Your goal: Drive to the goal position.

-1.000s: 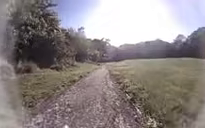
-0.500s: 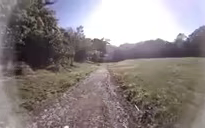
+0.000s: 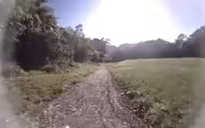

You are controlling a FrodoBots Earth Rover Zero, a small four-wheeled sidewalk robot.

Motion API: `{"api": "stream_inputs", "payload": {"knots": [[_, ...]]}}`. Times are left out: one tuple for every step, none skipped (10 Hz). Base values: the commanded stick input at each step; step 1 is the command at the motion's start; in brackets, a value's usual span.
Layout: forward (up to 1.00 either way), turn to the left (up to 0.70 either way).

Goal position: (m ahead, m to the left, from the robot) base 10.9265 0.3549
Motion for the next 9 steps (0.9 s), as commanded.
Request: {"api": "stream_inputs", "payload": {"knots": [[1.0,0.01],[1.0,0.01],[1.0,0.01],[1.0,0.01],[1.0,0.01],[1.0,0.01],[1.0,0.01],[1.0,0.01],[1.0,0.01]]}}
